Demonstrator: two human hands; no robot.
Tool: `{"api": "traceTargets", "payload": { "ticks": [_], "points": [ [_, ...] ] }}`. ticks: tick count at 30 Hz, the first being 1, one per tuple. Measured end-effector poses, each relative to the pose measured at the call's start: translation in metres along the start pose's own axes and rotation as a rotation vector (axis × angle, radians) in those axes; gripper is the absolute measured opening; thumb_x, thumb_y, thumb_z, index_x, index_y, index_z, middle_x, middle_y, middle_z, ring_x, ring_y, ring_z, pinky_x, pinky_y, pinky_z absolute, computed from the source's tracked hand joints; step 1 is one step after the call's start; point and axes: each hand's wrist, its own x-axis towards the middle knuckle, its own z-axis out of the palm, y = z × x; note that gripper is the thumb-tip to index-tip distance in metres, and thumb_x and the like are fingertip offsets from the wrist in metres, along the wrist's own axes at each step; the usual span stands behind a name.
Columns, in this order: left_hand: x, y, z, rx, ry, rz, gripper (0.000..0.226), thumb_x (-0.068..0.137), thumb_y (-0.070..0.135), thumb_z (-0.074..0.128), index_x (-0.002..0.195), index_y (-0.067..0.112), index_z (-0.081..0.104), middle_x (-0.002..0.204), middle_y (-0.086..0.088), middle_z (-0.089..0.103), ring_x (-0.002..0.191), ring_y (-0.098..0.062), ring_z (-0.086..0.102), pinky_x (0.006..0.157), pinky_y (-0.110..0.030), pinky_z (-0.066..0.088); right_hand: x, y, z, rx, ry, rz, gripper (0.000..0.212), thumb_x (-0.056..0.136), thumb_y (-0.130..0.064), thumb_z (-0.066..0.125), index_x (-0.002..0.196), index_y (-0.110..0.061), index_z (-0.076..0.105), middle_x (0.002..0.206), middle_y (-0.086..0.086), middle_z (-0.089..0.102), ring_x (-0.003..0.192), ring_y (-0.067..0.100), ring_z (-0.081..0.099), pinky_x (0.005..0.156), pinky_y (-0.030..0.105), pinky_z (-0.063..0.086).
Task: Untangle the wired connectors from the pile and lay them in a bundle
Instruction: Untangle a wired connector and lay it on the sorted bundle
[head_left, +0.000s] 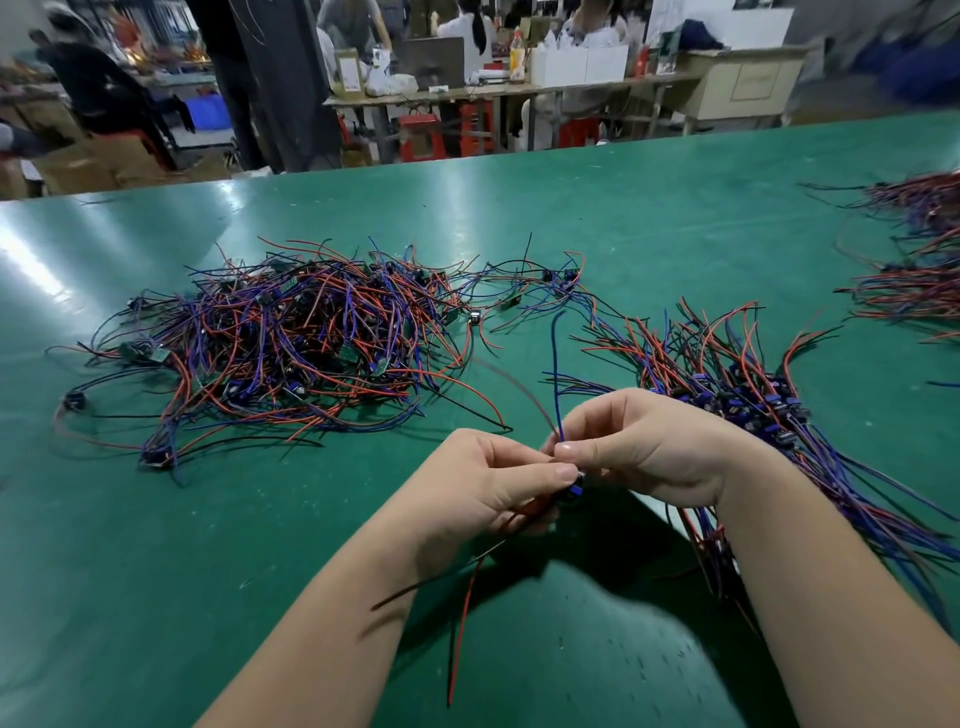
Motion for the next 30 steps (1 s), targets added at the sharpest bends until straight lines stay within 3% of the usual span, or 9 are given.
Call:
{"api": "traceTargets", "payload": {
  "ticks": [4,8,12,16,20,21,23,26,30],
  "points": [
    [0.004,-0.002,-0.001,0.012,0.049,-0.022,0.011,0.08,0.008,0.072,0.07,0.007,0.073,0.059,-0.007,0.062,0.048,-0.011,0.06,0.048,-0.018,0.049,0.002,0.001,-0.001,0.004,0.066,-0.016,0.007,0.061,-0.015,0.074,0.062,-0.012,0.068,0.062,0.005,0.061,0.052,0.01,0.053,0.048,0.017,0.041],
    [0.007,-0.004,-0.003,0.098,0.101,-0.026,0.011,0.078,0.009,0.074,0.068,0.006,0.07,0.054,-0.007,0.055,0.044,-0.013,0.055,0.046,-0.019,0.047,0.005,-0.001,0.002,-0.022,0.214,-0.055,0.01,0.075,-0.01,0.07,0.073,-0.003,0.064,0.058,0.004,0.062,0.045,0.006,0.054,0.041,0.013,0.037],
    [0.002,-0.006,0.001,0.219,-0.013,-0.06,0.015,0.068,0.023,0.081,0.066,0.011,0.072,0.059,-0.008,0.057,0.043,-0.012,0.053,0.052,-0.023,0.046,0.004,-0.009,-0.011,0.193,0.449,-0.142,0.008,0.085,-0.005,0.062,0.078,-0.004,0.059,0.052,-0.001,0.061,0.042,0.004,0.053,0.038,0.013,0.039],
    [0.001,-0.006,0.006,0.25,-0.097,-0.079,0.014,0.066,0.029,0.078,0.067,0.016,0.073,0.058,-0.002,0.063,0.047,-0.013,0.057,0.051,-0.019,0.047,0.002,-0.011,-0.015,0.321,0.578,-0.215,0.014,0.086,-0.006,0.063,0.076,-0.011,0.054,0.05,-0.003,0.06,0.042,0.004,0.054,0.041,0.014,0.043],
    [0.0,-0.002,-0.002,0.206,-0.145,-0.08,0.007,0.074,0.017,0.076,0.068,0.016,0.074,0.059,0.001,0.065,0.046,-0.011,0.057,0.047,-0.017,0.046,0.003,-0.012,-0.009,0.387,0.63,-0.272,0.016,0.083,-0.007,0.067,0.074,-0.012,0.055,0.048,-0.003,0.06,0.039,0.004,0.053,0.038,0.013,0.041],
    [-0.001,-0.001,-0.002,0.208,-0.146,-0.082,0.002,0.073,0.018,0.076,0.072,0.016,0.075,0.061,0.0,0.066,0.046,-0.01,0.057,0.047,-0.017,0.046,0.004,-0.013,-0.009,0.392,0.648,-0.277,0.016,0.082,-0.007,0.068,0.074,-0.012,0.056,0.047,-0.003,0.059,0.037,0.004,0.053,0.036,0.013,0.039],
    [-0.001,-0.003,0.0,0.25,-0.126,-0.064,0.015,0.072,0.02,0.074,0.086,0.018,0.076,0.068,0.0,0.069,0.047,-0.009,0.057,0.047,-0.015,0.044,0.004,-0.013,-0.011,0.384,0.691,-0.285,0.016,0.082,-0.007,0.069,0.072,-0.011,0.057,0.045,-0.002,0.057,0.035,0.005,0.052,0.033,0.012,0.038],
    [0.001,-0.005,0.004,0.272,-0.135,-0.017,0.02,0.085,0.014,0.067,0.102,0.023,0.073,0.07,0.007,0.066,0.047,-0.008,0.057,0.045,-0.014,0.04,0.006,-0.012,-0.014,0.394,0.769,-0.301,0.018,0.086,-0.01,0.066,0.071,-0.01,0.056,0.044,-0.002,0.055,0.033,0.006,0.051,0.032,0.012,0.036],
    [-0.001,-0.003,0.002,0.209,-0.156,-0.012,0.019,0.09,0.014,0.062,0.095,0.027,0.074,0.072,0.011,0.065,0.051,-0.01,0.06,0.05,-0.02,0.051,0.01,-0.011,-0.013,0.516,0.736,-0.319,0.027,0.097,-0.024,0.052,0.077,-0.007,0.058,0.059,0.004,0.063,0.045,0.011,0.063,0.039,0.014,0.045]
  ]
}}
